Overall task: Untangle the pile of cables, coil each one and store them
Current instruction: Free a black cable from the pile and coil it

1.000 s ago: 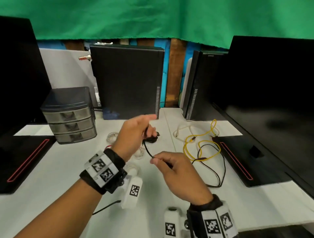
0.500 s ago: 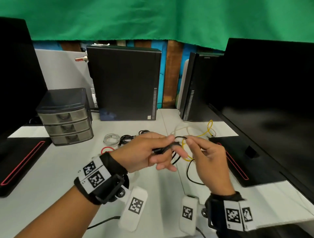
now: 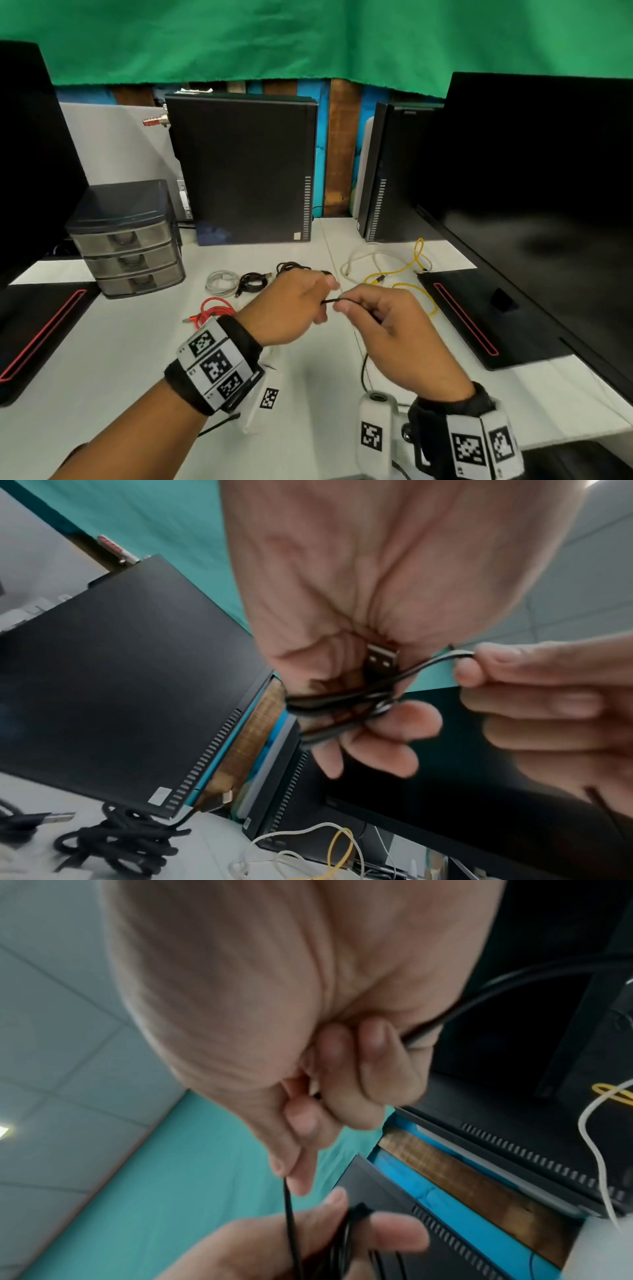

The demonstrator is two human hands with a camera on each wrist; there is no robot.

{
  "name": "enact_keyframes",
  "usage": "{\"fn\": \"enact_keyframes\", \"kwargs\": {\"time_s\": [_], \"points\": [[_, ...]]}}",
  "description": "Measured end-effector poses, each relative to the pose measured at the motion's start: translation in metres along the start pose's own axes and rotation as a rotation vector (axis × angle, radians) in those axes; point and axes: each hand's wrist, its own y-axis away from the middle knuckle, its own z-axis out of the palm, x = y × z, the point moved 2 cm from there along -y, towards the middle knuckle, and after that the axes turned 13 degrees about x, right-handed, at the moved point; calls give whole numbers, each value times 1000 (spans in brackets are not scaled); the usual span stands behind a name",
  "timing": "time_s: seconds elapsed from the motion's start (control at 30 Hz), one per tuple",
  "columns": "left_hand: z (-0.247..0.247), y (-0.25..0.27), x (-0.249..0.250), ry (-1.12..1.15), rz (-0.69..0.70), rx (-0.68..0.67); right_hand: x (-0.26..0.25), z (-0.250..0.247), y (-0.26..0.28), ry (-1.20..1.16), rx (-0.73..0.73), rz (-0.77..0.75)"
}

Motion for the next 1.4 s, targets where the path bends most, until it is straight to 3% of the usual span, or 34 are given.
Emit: {"fn": "enact_keyframes", "kwargs": {"time_s": [0.07,0.17,0.27,0.4,0.67,0.83,1.0,1.13,1.33,1.4], "points": [[4,3,5,58,-42,-135,1,-9,-4,-52,133,-5],[0,7,14,480,-189,-321,7,-15,-10,-138,322,1],[-12,11,22,782,-221,-444,12,-10,-12,-199,363,15],[-19,10,27,987,-232,-279,27,0,-21,-172,376,56],[-28,2,30,1045,-235,0,39,-21,-132,352,237,-182],[-35,-6,26,1200,-304,116,35,-25,-153,481,-44,-77],[-39,-5,27,1146,-283,137,46,-28,-155,798,-19,-51],[-46,-2,33,1175,-257,126,58,-41,-156,657,-23,77],[-53,0,37,1246,-239,122,56,-44,-144,523,-69,69],[-51,1,38,1224,-237,111,54,-41,-144,494,-24,44]]}}
